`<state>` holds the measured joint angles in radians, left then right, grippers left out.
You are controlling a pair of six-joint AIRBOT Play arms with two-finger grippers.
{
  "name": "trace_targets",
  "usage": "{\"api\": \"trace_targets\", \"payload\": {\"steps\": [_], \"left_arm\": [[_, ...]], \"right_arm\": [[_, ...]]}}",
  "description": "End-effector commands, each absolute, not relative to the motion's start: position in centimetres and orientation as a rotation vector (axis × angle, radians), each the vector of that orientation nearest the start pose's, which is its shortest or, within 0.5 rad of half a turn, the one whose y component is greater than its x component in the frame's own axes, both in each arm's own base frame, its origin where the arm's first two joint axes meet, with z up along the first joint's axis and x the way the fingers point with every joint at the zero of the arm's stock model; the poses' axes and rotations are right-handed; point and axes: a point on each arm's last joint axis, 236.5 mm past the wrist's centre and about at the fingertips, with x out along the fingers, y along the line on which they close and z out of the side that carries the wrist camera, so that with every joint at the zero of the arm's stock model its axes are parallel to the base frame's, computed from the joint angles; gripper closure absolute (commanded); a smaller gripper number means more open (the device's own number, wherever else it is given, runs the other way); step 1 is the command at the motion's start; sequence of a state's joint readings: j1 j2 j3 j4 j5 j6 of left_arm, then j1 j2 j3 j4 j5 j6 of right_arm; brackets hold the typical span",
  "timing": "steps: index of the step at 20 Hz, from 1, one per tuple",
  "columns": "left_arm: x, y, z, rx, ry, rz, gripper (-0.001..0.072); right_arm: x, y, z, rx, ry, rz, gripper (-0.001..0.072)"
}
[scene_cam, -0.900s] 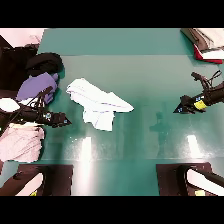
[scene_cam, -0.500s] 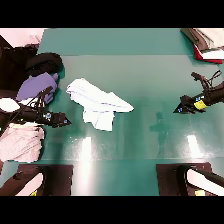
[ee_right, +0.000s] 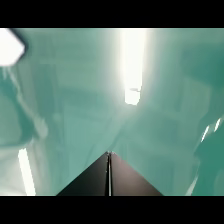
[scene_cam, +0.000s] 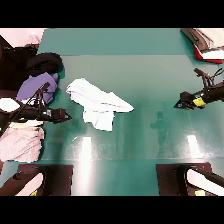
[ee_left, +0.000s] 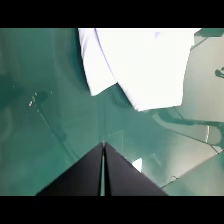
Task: Fold the shirts.
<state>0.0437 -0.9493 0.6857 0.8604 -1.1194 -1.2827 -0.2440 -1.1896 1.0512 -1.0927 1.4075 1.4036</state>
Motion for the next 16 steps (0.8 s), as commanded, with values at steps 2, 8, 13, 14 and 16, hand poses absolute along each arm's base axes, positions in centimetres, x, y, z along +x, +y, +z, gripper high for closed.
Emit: {"api": "trace_targets", "payload": {"steps": [2,8,13,14,16], "left_arm": [[31.4,-12.1,2.6,-0.494,1.097,-0.419,0.0056],[39.2,-10.4,7.9,-0.476,0.897,-0.36,0.0091],[43.3,-11.8,1.2,-0.628,1.065,-0.357,0.009],[43.9,-12.1,0.1,-0.654,1.092,-0.36,0.009],[44.6,-12.8,-1.7,-0.7,1.15,-0.375,0.009]], "right_arm": [[32.6,3.0,2.1,0.467,1.372,0.225,0.0689],[37.5,3.5,12.3,0.389,1.071,0.273,0.069],[39.5,6.5,20.3,0.278,0.868,0.354,0.069],[39.5,7.1,21.0,0.267,0.852,0.369,0.069],[39.5,8.0,21.8,0.247,0.834,0.389,0.069]]}}
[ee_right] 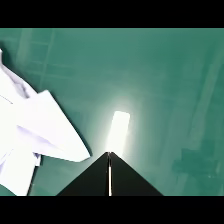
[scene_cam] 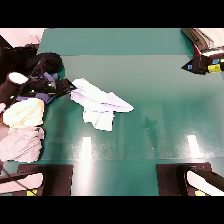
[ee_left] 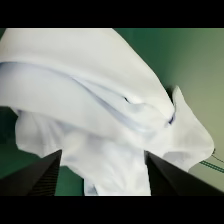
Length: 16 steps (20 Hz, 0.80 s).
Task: Fold the shirts.
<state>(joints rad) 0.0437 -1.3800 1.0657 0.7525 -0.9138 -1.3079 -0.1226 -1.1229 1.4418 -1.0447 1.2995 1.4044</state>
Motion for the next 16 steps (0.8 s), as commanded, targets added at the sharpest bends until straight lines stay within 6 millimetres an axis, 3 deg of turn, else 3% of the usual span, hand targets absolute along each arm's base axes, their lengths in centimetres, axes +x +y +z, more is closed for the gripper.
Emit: {"api": "trace_targets", "payload": {"steps": [1,5,8,10,11,13,16], "left_arm": [[44.7,-13.2,-2.5,-0.7,1.173,-0.384,0.009],[47.2,-14.5,-2.8,-0.665,1.109,-0.368,0.0094],[48.2,-15.5,-1.3,-0.627,1.061,-0.397,0.0647],[48.5,-16.2,0.5,-0.603,1.048,-0.449,0.0685],[48.5,-16.6,2.0,-0.592,1.042,-0.484,0.0685],[48.9,-17.3,7.0,-0.546,0.974,-0.56,0.0686],[47.3,-18.4,18.0,-0.426,0.81,-0.701,0.0686]], "right_arm": [[39.5,8.3,21.9,0.244,0.831,0.395,0.069],[39.6,8.5,21.3,0.244,0.849,0.403,0.069],[39.5,8.6,21.4,0.244,0.849,0.403,0.069],[39.5,8.6,21.4,0.244,0.848,0.404,0.069],[39.5,8.5,21.5,0.243,0.844,0.403,0.069],[39.4,8.6,22.0,0.241,0.829,0.403,0.069],[39.0,8.4,23.7,0.235,0.772,0.395,0.069]]}}
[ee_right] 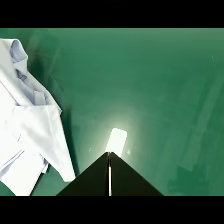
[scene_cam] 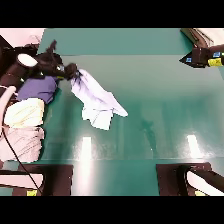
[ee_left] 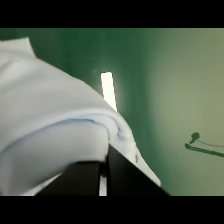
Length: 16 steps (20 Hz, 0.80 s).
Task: Fold the shirts.
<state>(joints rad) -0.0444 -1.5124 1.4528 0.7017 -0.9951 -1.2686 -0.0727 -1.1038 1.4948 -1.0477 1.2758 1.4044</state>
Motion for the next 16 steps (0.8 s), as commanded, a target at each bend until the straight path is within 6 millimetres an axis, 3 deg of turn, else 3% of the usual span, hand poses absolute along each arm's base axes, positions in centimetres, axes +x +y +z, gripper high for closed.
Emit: {"api": "trace_targets", "payload": {"steps": [1,3,5,7,8,10,15,16], "left_arm": [[45.8,-19.1,21.5,-0.381,0.766,-0.751,0.0686],[41.5,-21.2,27.7,-0.272,0.693,-0.871,0.0686],[36.7,-24.1,32.5,-0.153,0.605,-0.996,0.0686],[32.9,-27.3,35.0,-0.064,0.538,-1.113,0.0685],[31.2,-29.0,35.1,-0.032,0.537,-1.17,0.0685],[29.1,-31.8,33.1,0.048,0.584,-1.229,0.0685],[27.6,-38.2,24.2,0.165,0.782,-1.306,0.0682],[27.9,-39.0,22.2,0.163,0.825,-1.309,0.0552]], "right_arm": [[38.9,8.3,24.7,0.232,0.734,0.39,0.069],[39.0,8.1,27.1,0.23,0.642,0.375,0.069],[38.7,7.9,29.2,0.227,0.566,0.364,0.069],[38.3,7.8,30.6,0.236,0.521,0.355,0.069],[38.1,7.8,30.9,0.242,0.512,0.353,0.069],[37.7,7.8,31.2,0.244,0.507,0.353,0.069],[37.3,8.0,30.7,0.241,0.536,0.362,0.069],[37.4,8.0,30.7,0.241,0.536,0.362,0.069]]}}
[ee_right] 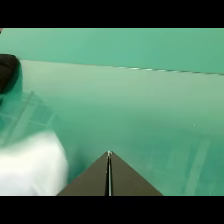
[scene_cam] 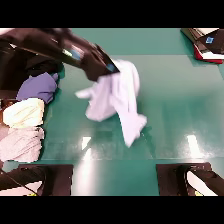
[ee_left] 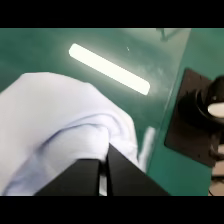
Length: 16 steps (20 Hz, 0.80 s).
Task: Fold the shirts.
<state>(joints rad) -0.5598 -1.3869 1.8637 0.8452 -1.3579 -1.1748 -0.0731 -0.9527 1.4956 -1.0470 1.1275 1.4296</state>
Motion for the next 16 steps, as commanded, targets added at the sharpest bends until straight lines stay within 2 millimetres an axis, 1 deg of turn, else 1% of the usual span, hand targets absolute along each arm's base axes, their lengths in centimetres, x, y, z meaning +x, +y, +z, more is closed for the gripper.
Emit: {"api": "trace_targets", "payload": {"steps": [1,2,3,4,6,7,8,9,10,11,13,14,16], "left_arm": [[28.3,-39.3,20.5,0.158,0.868,-1.301,0.0229],[29.3,-38.9,19.0,0.144,0.911,-1.264,0.0099],[30.6,-37.7,18.1,0.138,0.942,-1.208,0.0099],[31.9,-36.0,17.8,0.139,0.959,-1.159,0.01],[34.7,-31.5,17.2,0.126,0.999,-1.045,0.01],[36.0,-29.3,16.6,0.077,1.035,-0.983,0.01],[36.7,-27.5,15.4,0.028,1.074,-0.937,0.01],[36.9,-26.0,13.4,-0.018,1.132,-0.908,0.01],[36.8,-25.0,11.0,-0.061,1.194,-0.882,0.0099],[36.3,-24.3,8.1,-0.107,1.258,-0.853,0.0099],[35.5,-23.9,2.6,-0.19,1.334,-0.786,0.0099],[34.8,-24.2,0.2,-0.237,1.362,-0.763,0.0099],[33.0,-25.2,-2.8,-0.314,1.42,-0.773,0.0098]], "right_arm": [[37.3,8.0,30.6,0.241,0.536,0.362,0.069],[37.3,8.0,30.6,0.24,0.537,0.361,0.069],[37.3,8.0,30.6,0.24,0.537,0.362,0.069],[37.4,8.0,30.6,0.24,0.538,0.362,0.069],[37.4,8.0,30.4,0.24,0.542,0.361,0.069],[37.3,8.0,30.3,0.239,0.548,0.363,0.069],[37.2,8.0,30.2,0.238,0.555,0.364,0.069],[37.2,8.1,30.1,0.238,0.559,0.366,0.069],[37.2,8.1,30.1,0.238,0.559,0.366,0.069],[37.2,8.1,30.1,0.238,0.56,0.366,0.069],[37.1,8.1,30.0,0.237,0.566,0.368,0.069],[37.1,8.1,29.9,0.238,0.567,0.368,0.069],[37.1,8.1,29.9,0.238,0.567,0.368,0.069]]}}
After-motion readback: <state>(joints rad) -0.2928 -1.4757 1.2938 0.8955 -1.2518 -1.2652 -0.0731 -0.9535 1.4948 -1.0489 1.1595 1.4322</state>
